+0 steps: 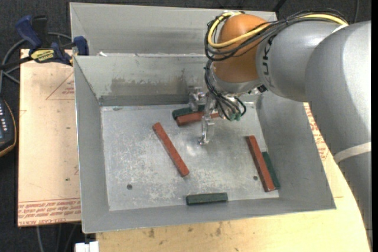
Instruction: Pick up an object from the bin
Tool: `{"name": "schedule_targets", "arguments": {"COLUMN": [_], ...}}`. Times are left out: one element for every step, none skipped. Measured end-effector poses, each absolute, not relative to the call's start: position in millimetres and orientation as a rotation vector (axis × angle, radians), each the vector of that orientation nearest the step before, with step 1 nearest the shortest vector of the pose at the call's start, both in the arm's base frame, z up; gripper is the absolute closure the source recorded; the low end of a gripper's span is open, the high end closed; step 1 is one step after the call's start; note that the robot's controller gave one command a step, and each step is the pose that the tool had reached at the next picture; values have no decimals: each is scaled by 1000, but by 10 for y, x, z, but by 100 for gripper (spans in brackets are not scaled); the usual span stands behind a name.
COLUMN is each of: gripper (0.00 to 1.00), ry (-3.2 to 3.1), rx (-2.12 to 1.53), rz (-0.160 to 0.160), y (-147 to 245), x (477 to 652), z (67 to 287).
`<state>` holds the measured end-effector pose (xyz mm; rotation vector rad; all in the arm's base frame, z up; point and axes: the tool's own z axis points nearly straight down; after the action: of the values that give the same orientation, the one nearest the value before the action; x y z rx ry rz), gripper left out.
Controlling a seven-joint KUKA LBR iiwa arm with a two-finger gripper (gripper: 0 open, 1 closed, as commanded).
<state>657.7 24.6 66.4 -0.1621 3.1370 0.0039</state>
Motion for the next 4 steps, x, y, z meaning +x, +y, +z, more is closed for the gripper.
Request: {"name": "schedule_targets", "arguments": {"gripper": [0,0,0,0], "ry": [3135,3133,3131,3130], "rx": [-54,175,295,292], "rz": [3,3,3,1], "y": [305,280,189,194], "x": [6543,6551,6540,6540], "z": [1017,1002,698,702]}}
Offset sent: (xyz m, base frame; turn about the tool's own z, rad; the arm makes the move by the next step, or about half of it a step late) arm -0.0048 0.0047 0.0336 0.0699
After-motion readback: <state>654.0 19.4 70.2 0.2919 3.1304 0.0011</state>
